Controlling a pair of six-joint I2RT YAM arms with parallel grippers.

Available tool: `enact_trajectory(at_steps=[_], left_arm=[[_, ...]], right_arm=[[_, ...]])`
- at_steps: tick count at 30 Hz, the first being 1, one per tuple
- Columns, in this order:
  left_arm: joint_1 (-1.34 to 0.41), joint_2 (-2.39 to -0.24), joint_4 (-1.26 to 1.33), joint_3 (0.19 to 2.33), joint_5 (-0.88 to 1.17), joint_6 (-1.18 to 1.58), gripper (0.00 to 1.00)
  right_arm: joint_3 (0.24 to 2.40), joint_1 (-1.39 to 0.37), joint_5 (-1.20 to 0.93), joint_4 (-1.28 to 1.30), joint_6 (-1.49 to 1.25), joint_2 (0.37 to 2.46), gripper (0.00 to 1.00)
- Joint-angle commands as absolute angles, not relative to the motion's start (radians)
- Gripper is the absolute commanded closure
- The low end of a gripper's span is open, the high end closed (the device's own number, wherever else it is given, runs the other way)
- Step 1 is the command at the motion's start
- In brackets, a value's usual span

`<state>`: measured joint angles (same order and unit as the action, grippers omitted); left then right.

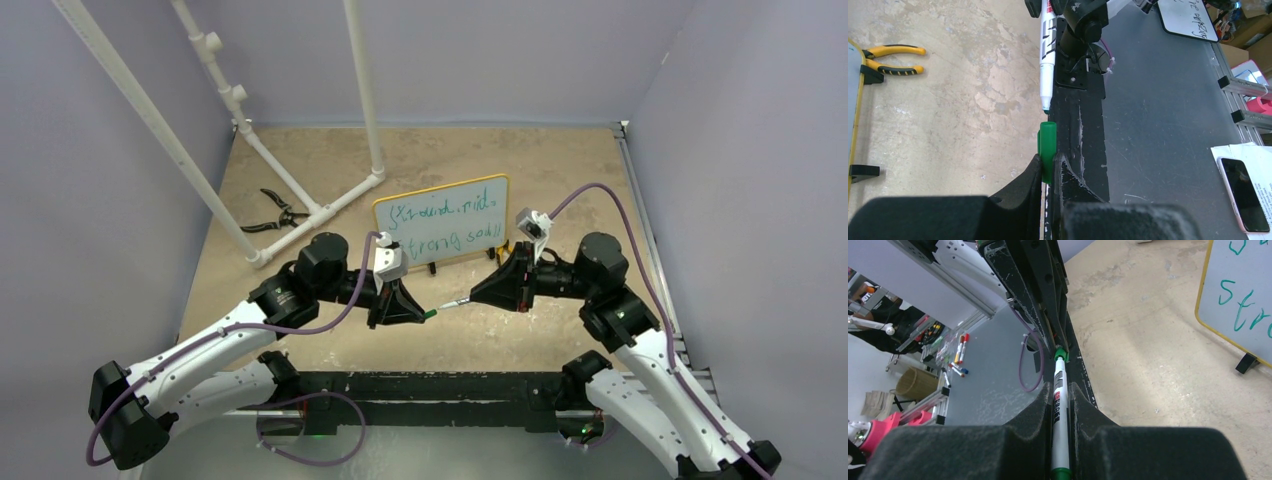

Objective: Write a sentence on the whiteboard
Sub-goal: Close the whiteboard marker at the center of the board.

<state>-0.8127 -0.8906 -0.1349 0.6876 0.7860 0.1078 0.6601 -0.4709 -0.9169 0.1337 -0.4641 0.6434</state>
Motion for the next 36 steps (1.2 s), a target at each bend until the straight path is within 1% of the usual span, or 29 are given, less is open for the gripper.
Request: enact_trajectory(at_steps=[1,36], left_arm=[[-0.818,-0.891,-0.089,0.689,0.815,0.078,1.00],[-0.824,-0.894,-0.097,0.692,0.793,0.074,1.00]], right_arm=[[0.678,-0.471,-0.953,0.092,-0.472,0.652,1.00],[0.635,-0.472,-0.989,0.052,-0.482,0.693,1.00]])
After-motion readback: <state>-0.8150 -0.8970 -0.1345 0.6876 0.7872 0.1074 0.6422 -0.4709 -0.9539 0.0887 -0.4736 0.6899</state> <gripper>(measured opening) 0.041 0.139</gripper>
